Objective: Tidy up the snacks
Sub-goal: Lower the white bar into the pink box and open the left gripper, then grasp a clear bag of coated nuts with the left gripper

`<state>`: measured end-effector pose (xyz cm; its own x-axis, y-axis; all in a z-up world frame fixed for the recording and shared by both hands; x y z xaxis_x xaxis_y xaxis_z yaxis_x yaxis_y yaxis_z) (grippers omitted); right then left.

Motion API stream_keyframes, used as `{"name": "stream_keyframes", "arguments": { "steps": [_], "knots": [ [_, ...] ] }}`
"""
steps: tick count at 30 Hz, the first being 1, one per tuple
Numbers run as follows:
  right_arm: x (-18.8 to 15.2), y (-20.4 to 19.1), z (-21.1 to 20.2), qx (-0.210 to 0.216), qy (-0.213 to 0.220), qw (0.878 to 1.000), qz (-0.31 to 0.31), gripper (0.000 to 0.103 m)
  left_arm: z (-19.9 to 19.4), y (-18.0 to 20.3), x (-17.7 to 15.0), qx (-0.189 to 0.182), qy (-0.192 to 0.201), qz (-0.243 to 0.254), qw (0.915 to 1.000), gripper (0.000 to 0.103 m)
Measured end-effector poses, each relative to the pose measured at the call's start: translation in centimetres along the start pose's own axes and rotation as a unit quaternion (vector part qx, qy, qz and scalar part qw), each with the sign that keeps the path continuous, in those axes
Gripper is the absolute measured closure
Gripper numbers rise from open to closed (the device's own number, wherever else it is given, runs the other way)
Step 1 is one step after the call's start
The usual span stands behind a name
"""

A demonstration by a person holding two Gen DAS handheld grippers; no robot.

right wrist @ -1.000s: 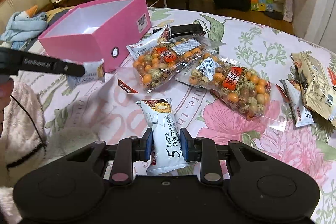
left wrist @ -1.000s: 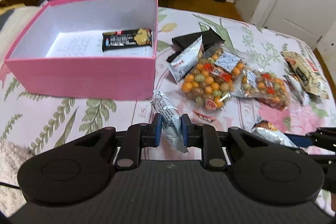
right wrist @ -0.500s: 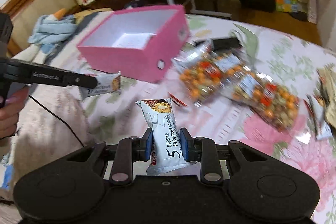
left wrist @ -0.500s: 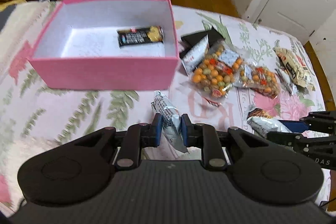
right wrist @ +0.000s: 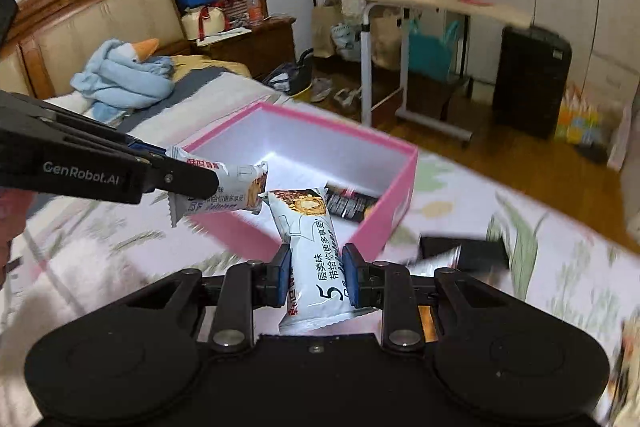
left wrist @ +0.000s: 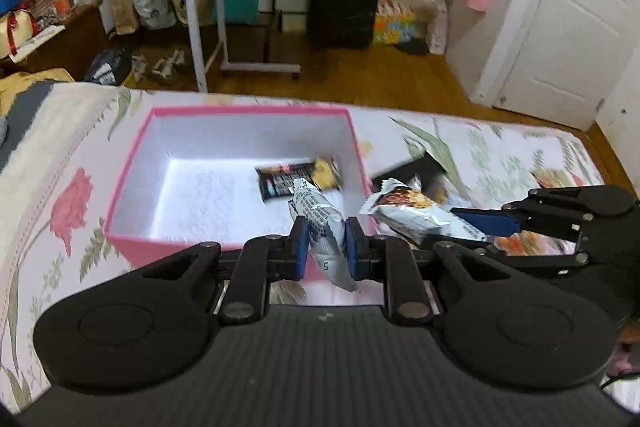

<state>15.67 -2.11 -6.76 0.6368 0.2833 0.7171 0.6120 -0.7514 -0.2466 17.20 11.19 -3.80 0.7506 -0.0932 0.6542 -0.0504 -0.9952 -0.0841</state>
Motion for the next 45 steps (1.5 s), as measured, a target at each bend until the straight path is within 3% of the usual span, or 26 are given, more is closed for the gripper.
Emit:
{"name": "stream_keyframes", "arguments": {
  "steps": [3, 8, 13, 19, 23, 25, 30, 34, 38, 40, 45],
  "knots": [
    [1.6, 1.1, 3.1, -0.006, -0.006, 1.000, -0.004, 0.072, 3.1, -0.7, 1.4, 0.022, 0.004, -0.015, 0.9996, 0.085],
    [2.9, 2.8, 8.9, -0.016, -0.032, 0.999, -0.022, 0.072, 9.2, -1.8, 1.5, 0.035, -0.023, -0.052, 0.9978, 0.085],
    [2.9, 3.6, 13.1, -0.018, -0.048, 0.998, -0.028, 0.072, 14.4, -2.7, 0.8, 0.018, -0.046, -0.089, 0.9948, 0.085],
    [2.5, 3.7, 15.2, -0.008, -0.055, 0.998, -0.017, 0.067, 17.0, -2.5, -0.8, 0.003, -0.064, -0.115, 0.9914, 0.083],
    [2.2, 3.9, 13.8, 0.012, -0.029, 0.999, 0.012, 0.039, 16.1, -2.4, -1.1, 0.020, -0.040, -0.104, 0.9936, 0.073],
    [2.1, 4.0, 12.1, 0.012, -0.011, 1.000, 0.014, 0.037, 14.6, -2.1, -0.8, 0.022, -0.014, -0.084, 0.9961, 0.053],
    [2.1, 5.3, 5.9, 0.016, 0.028, 0.999, 0.027, 0.032, 10.7, -1.0, 0.1, 0.015, 0.015, -0.053, 0.9984, 0.051],
    [1.6, 8.5, 1.8, 0.005, 0.032, 0.997, 0.063, 0.031, 8.1, 1.0, -0.3, -0.026, -0.010, -0.058, 0.9979, 0.049],
    [-0.4, 12.5, -0.1, -0.010, -0.008, 0.993, 0.113, 0.028, 6.4, 4.3, -1.6, -0.071, -0.032, -0.048, 0.9958, 0.049],
    [-1.7, 14.6, -0.6, -0.021, -0.028, 0.990, 0.139, 0.027, 6.3, 5.9, -2.8, -0.083, -0.050, -0.046, 0.9942, 0.048],
    [-5.7, 19.8, -0.3, -0.021, -0.031, 0.970, 0.239, 0.026, 8.7, 9.6, -6.7, -0.102, -0.106, -0.067, 0.9868, 0.047]
  ]
}}
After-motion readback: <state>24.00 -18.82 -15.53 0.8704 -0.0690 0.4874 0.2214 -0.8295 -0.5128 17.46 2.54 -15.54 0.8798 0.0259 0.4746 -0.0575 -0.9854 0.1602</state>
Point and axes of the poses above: each gripper's, at about its wrist camera, not at the fingertips, and z roughly the way its jaws point, y to its right, x to its top, the point moved 9 cm from there along z, roughly the way its jaws point, and after that the axes turned 14 degrees about x, right-handed, at the moved point
